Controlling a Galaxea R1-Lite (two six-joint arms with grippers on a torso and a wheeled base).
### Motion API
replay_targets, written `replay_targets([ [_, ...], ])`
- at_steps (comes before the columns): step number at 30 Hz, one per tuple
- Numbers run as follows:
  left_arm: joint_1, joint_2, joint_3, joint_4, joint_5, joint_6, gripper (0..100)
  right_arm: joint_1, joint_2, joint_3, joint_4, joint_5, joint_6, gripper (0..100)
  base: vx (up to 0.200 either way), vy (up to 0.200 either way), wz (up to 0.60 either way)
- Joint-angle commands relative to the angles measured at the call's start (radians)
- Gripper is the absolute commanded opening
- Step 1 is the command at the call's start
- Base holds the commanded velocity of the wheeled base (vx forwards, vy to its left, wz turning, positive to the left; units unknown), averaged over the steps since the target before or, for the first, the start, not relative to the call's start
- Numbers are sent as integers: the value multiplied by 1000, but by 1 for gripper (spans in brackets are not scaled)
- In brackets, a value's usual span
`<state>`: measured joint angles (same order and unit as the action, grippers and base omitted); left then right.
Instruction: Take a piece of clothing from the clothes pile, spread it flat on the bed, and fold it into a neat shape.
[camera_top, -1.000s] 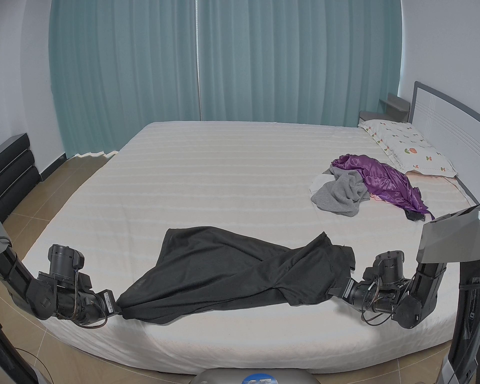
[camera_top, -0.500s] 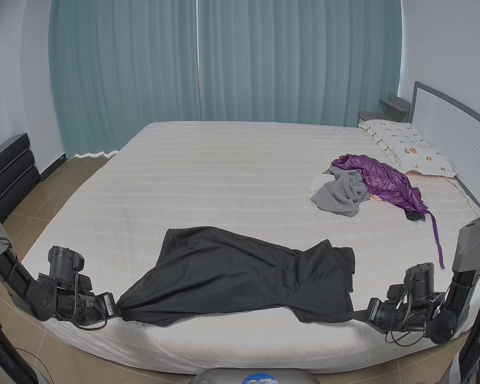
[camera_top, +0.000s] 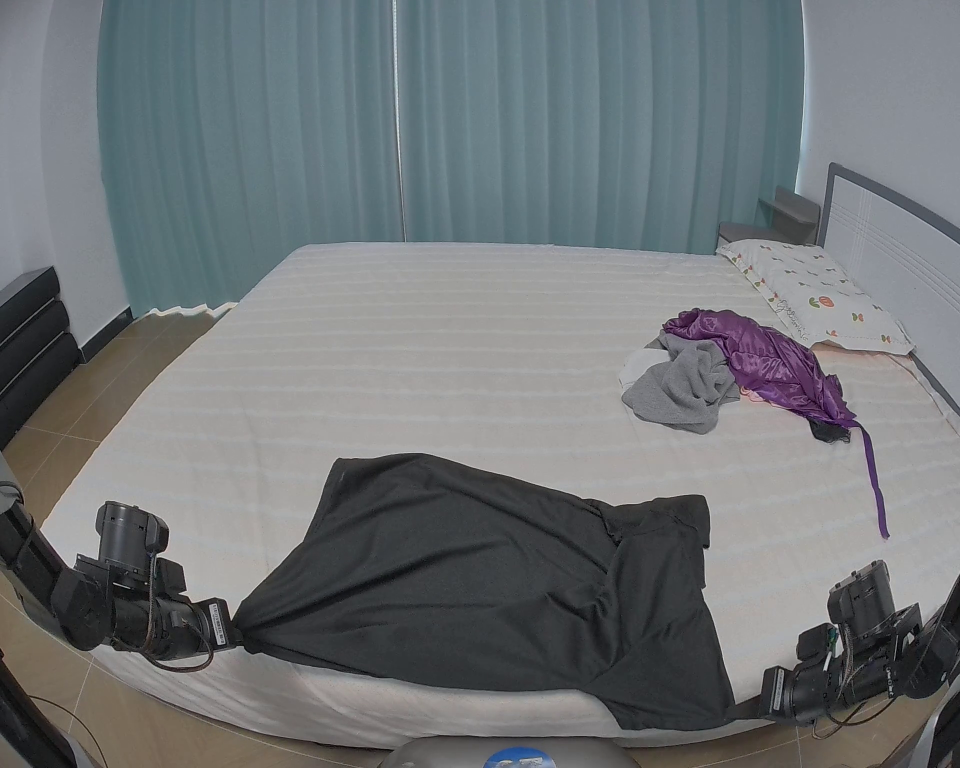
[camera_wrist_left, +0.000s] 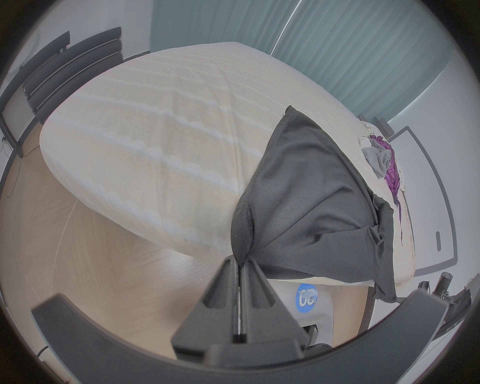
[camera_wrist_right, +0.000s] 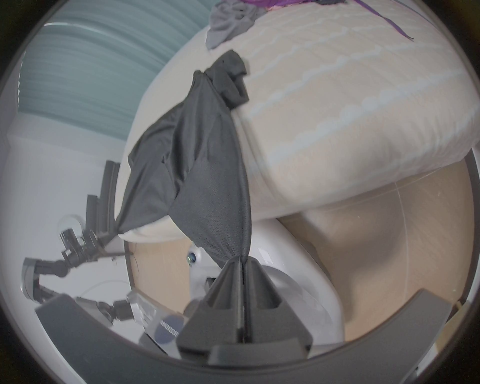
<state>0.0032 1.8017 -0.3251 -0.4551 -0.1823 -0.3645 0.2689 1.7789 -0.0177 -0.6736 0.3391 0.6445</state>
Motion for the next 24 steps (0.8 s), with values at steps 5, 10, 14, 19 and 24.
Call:
replay_targets([
  [5, -12, 4, 12, 0, 0, 12, 0, 58, -65, 18, 123, 4, -78, 100, 0, 0, 0],
  [10, -12, 5, 12, 0, 0, 12, 0, 12, -42, -53, 78, 9, -66, 100, 0, 0, 0],
  [14, -12, 5, 12, 0, 0, 12, 0, -27, 16, -163, 46, 6, -68, 100, 0, 0, 0],
  [19, -12, 5, 11, -2, 0, 12, 0, -34, 97, -237, 25, 3, -83, 100, 0, 0, 0],
  [24, -12, 7, 11, -2, 0, 12, 0, -51, 310, -311, -123, -5, -178, 100, 0, 0, 0],
])
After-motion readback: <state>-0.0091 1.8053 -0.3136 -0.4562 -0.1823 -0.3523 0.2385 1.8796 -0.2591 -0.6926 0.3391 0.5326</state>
